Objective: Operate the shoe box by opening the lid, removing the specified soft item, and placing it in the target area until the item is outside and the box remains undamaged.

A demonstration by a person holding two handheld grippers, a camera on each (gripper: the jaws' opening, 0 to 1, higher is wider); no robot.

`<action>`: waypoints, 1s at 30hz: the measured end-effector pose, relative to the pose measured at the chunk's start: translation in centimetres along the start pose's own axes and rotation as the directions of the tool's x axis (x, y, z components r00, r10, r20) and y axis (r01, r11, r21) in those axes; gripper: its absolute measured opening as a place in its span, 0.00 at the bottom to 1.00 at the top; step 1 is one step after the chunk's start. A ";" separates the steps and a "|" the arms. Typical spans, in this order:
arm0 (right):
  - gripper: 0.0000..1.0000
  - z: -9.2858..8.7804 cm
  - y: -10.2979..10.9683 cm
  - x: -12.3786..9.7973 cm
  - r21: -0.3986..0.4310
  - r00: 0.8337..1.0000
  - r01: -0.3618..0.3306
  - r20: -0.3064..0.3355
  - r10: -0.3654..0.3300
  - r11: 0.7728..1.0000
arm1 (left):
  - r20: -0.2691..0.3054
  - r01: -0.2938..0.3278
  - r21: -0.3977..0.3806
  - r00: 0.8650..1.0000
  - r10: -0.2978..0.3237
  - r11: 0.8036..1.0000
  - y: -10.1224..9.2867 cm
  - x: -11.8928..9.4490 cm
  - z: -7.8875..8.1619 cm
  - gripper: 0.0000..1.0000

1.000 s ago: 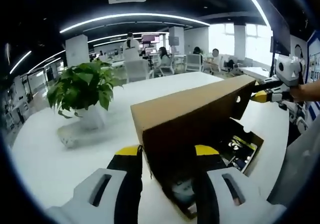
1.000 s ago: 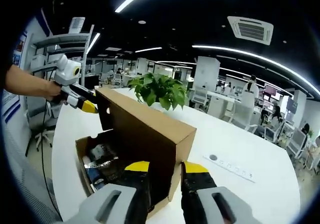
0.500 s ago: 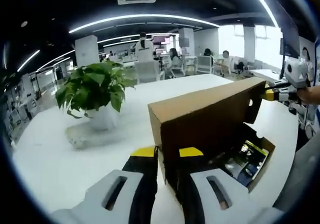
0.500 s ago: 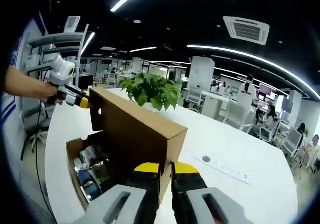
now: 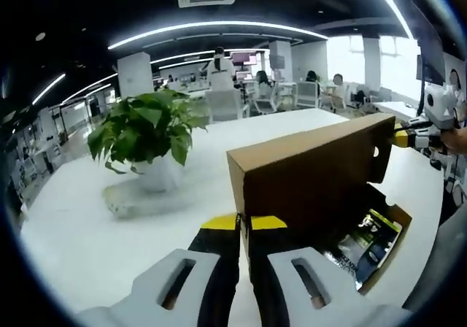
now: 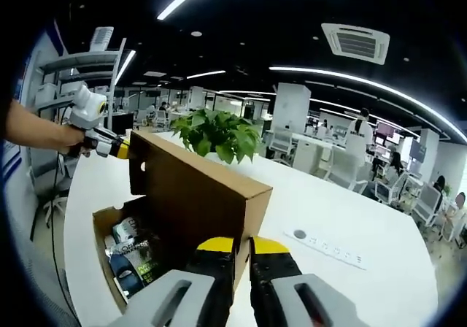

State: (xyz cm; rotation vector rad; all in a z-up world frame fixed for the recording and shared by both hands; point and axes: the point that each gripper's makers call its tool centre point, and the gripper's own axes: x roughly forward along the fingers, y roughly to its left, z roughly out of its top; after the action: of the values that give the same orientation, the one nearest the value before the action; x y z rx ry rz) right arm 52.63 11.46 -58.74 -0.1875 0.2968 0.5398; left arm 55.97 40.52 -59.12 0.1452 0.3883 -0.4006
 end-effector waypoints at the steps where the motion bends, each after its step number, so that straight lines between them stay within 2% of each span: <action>1: 0.02 0.0 -0.1 0.0 -0.001 1.000 -0.001 0.002 0.001 1.000 | 0.000 -0.002 -0.003 1.000 0.002 1.000 0.1 0.1 0.0 0.00; 6: 0.02 -0.1 -0.1 0.1 -0.010 1.000 -0.006 0.006 0.007 1.000 | 0.001 -0.004 -0.011 1.000 0.004 1.000 0.0 -0.1 0.0 0.00; 18: 0.05 -3.8 0.3 0.4 -0.022 0.998 -0.006 -0.063 0.004 1.000 | 0.003 -0.004 -0.017 1.000 0.004 1.000 0.0 0.2 0.3 0.00; 30: 0.05 -5.8 0.5 1.6 -0.012 0.992 0.000 -0.122 -0.002 1.000 | 0.006 -0.008 -0.032 1.000 0.008 0.999 0.3 0.8 0.5 0.00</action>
State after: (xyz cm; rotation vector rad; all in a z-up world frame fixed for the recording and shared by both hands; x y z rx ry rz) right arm 52.30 11.19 -64.81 -0.2329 0.4129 0.5301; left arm 56.92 40.37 -58.97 0.1142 0.3881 -0.3869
